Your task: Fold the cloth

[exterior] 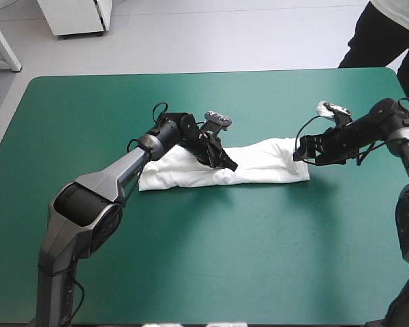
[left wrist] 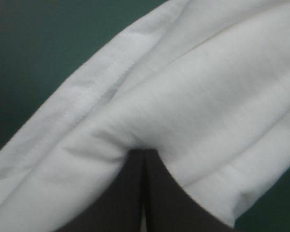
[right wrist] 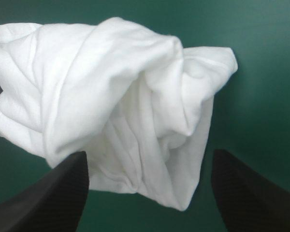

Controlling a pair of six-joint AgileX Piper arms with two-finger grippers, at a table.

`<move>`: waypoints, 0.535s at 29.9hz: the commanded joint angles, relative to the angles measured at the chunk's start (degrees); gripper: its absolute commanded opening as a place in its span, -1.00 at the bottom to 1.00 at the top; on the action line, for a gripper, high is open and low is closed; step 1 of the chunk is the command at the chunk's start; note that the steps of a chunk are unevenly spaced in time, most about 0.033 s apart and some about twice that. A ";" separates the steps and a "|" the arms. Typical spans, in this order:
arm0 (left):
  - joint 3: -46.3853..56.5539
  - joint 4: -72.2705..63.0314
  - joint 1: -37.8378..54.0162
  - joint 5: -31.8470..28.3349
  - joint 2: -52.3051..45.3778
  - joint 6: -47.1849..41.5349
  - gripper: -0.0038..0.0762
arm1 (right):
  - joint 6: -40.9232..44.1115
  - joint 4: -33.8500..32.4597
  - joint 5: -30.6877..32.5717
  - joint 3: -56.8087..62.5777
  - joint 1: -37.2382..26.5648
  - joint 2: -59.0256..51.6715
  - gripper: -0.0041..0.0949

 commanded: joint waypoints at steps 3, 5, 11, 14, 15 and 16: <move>-0.92 -0.94 -0.44 -0.03 -2.02 -0.31 -0.93 | -2.79 4.80 -0.50 -1.43 -0.20 0.90 0.45; -0.92 -0.94 -0.44 -0.03 -2.02 -0.31 -0.93 | -2.99 5.38 -0.81 -1.43 -0.20 2.31 0.45; -0.92 -0.94 -0.44 0.29 -2.02 -0.31 -0.93 | -2.99 5.66 -0.67 -1.43 -0.20 5.62 0.44; -0.92 -0.94 -0.44 0.14 -2.02 -0.31 -0.93 | -2.56 5.79 -0.30 -1.43 -0.07 6.90 0.31; -0.92 -0.94 -0.44 0.14 -2.02 -0.31 -0.93 | -2.56 5.57 -0.15 -1.43 0.18 7.18 0.23; -0.92 -0.94 -0.44 0.14 -2.02 -0.31 -0.93 | -2.56 5.05 -0.15 -1.43 0.47 7.51 0.11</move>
